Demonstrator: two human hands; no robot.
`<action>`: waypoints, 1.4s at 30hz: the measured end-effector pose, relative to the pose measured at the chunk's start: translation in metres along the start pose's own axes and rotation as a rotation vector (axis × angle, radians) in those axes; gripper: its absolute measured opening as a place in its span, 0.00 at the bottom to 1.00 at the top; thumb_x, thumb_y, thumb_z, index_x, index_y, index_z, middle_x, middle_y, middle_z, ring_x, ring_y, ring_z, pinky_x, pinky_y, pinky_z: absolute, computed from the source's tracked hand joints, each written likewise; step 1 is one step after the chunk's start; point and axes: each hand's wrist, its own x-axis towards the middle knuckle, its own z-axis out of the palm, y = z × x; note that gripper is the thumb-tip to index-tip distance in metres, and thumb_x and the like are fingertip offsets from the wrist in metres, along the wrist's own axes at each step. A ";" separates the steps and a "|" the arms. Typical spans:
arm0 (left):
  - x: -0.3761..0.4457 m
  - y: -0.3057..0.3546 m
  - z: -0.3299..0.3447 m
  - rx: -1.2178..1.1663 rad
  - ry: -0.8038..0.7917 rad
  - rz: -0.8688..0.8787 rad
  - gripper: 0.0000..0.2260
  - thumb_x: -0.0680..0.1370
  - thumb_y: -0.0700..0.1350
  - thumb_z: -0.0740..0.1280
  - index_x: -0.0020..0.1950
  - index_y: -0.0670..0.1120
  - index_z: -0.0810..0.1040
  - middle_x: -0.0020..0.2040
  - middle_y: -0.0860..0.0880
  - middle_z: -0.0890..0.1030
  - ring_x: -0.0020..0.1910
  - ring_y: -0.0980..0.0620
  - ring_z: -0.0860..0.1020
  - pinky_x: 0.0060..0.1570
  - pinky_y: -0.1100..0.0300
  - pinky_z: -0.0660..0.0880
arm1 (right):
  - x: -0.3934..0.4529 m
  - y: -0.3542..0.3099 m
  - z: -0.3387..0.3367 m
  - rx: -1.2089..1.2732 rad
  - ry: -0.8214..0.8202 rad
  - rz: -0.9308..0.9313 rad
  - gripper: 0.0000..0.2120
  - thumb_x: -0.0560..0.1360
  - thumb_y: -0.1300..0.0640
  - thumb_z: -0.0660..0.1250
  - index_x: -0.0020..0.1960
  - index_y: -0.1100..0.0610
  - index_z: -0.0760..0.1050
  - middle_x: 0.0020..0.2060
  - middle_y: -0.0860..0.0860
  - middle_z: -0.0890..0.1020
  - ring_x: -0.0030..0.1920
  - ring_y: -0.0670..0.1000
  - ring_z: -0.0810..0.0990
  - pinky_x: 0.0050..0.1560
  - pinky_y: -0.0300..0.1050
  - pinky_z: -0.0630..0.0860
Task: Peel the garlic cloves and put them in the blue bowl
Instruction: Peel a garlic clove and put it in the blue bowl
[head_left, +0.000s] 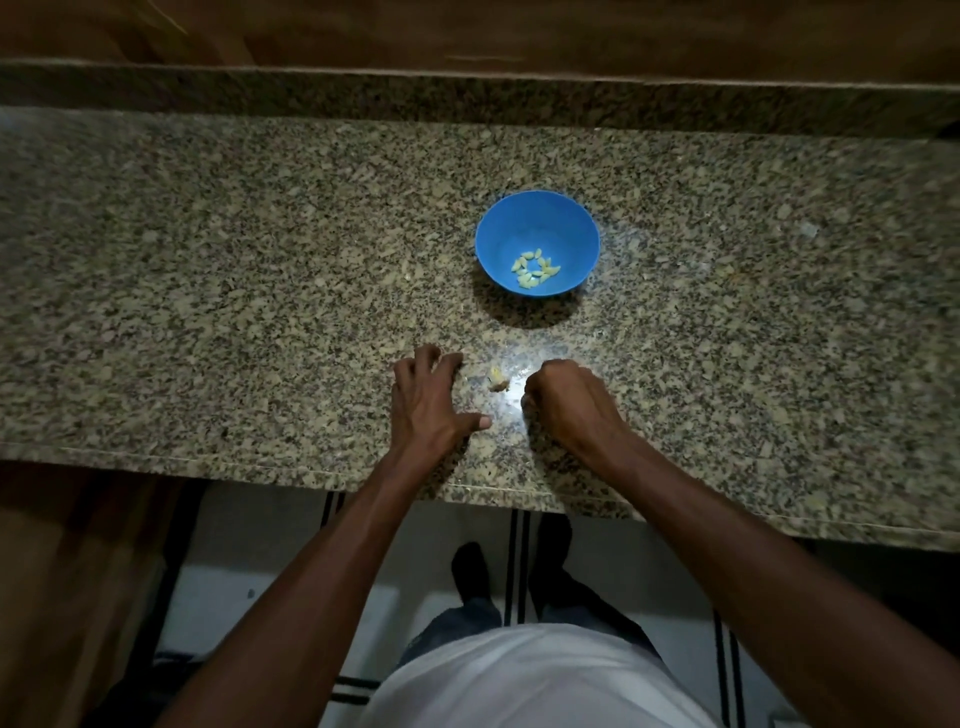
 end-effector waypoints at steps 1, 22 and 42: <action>0.001 -0.001 0.001 0.005 0.005 0.014 0.45 0.65 0.66 0.79 0.76 0.50 0.70 0.74 0.46 0.64 0.71 0.43 0.59 0.65 0.44 0.68 | 0.001 -0.001 0.002 -0.014 0.009 0.006 0.05 0.71 0.63 0.69 0.38 0.58 0.83 0.35 0.54 0.81 0.33 0.55 0.78 0.34 0.46 0.76; 0.006 -0.006 0.004 -0.017 0.046 0.046 0.43 0.63 0.65 0.81 0.73 0.50 0.70 0.71 0.47 0.65 0.69 0.42 0.62 0.63 0.48 0.66 | -0.010 -0.034 -0.007 -0.223 -0.009 -0.136 0.14 0.78 0.70 0.65 0.41 0.57 0.65 0.40 0.58 0.73 0.37 0.56 0.67 0.38 0.51 0.63; -0.001 -0.006 0.004 -0.149 0.045 0.020 0.32 0.66 0.60 0.81 0.65 0.50 0.78 0.68 0.49 0.69 0.68 0.45 0.65 0.60 0.53 0.71 | 0.007 0.000 0.002 0.566 0.013 0.220 0.04 0.74 0.66 0.76 0.49 0.65 0.87 0.41 0.58 0.88 0.40 0.55 0.88 0.44 0.50 0.87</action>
